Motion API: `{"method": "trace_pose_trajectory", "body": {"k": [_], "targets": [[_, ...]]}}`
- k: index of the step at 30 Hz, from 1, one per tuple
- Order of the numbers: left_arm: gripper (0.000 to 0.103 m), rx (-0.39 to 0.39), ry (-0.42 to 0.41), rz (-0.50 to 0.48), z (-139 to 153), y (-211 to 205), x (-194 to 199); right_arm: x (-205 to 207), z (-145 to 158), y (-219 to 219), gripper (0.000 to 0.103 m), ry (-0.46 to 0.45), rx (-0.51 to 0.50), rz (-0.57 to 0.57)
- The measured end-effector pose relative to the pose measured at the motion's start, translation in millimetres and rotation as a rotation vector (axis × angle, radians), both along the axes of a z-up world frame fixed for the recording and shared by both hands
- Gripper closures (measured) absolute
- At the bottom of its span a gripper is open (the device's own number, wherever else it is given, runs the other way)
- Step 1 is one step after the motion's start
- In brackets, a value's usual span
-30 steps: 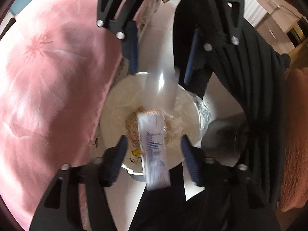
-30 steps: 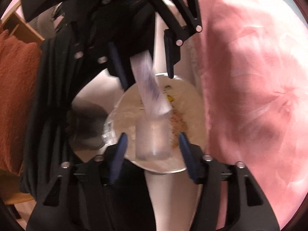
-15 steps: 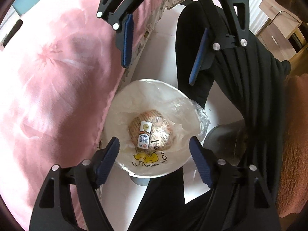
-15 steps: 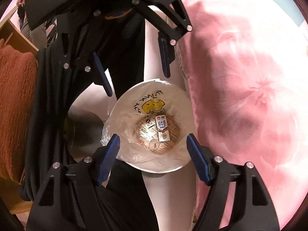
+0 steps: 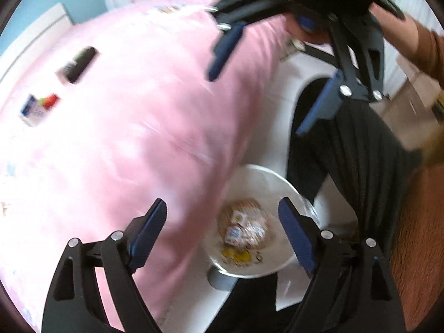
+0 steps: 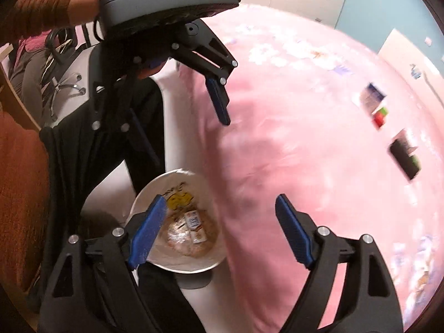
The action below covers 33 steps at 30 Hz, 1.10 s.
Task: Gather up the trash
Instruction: 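Move both tools back over the bed toward the remaining items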
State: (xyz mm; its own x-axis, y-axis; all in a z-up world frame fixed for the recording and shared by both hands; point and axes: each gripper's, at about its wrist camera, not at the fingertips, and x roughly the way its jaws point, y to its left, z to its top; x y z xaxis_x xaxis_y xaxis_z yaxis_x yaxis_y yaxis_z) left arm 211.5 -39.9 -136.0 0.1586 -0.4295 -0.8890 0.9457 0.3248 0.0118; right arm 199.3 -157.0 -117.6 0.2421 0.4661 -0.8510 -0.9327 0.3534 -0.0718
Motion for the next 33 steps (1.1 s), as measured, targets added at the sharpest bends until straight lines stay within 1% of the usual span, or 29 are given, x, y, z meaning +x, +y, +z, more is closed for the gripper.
{"method": "trace_pose_trajectory", "body": {"k": [2,6,7,11,14,19,22,27,29,31,33], "targets": [[0.018,-0.025,-0.027,0.047,14,2,12,5,15,-5,0.023,-0.009,0.016,-0.005],[0.017,-0.047,-0.071,0.108,38,4,36,17,36,-14,0.022,-0.103,0.011,-0.064],[0.017,-0.051,-0.079,0.122,44,5,41,23,43,-17,0.022,-0.105,0.025,-0.076],[0.015,-0.067,-0.103,0.146,62,7,59,37,57,-24,0.022,-0.076,0.042,-0.084],[0.014,-0.077,-0.119,0.154,76,8,71,52,70,-30,0.022,-0.122,0.022,-0.11],[0.012,-0.086,-0.158,0.166,96,11,83,71,82,-40,0.022,-0.151,-0.014,-0.108],[0.011,-0.095,-0.161,0.179,104,15,96,82,88,-46,0.022,-0.149,-0.021,-0.104],[0.011,-0.099,-0.164,0.188,115,20,116,100,101,-54,0.022,-0.105,-0.024,-0.079],[0.011,-0.096,-0.164,0.191,119,21,125,110,107,-57,0.022,-0.118,-0.039,-0.085],[0.011,-0.091,-0.16,0.189,123,22,135,117,113,-60,0.022,-0.092,-0.043,-0.081],[0.011,-0.082,-0.155,0.183,125,22,145,125,117,-62,0.022,-0.095,-0.056,-0.079]]}}
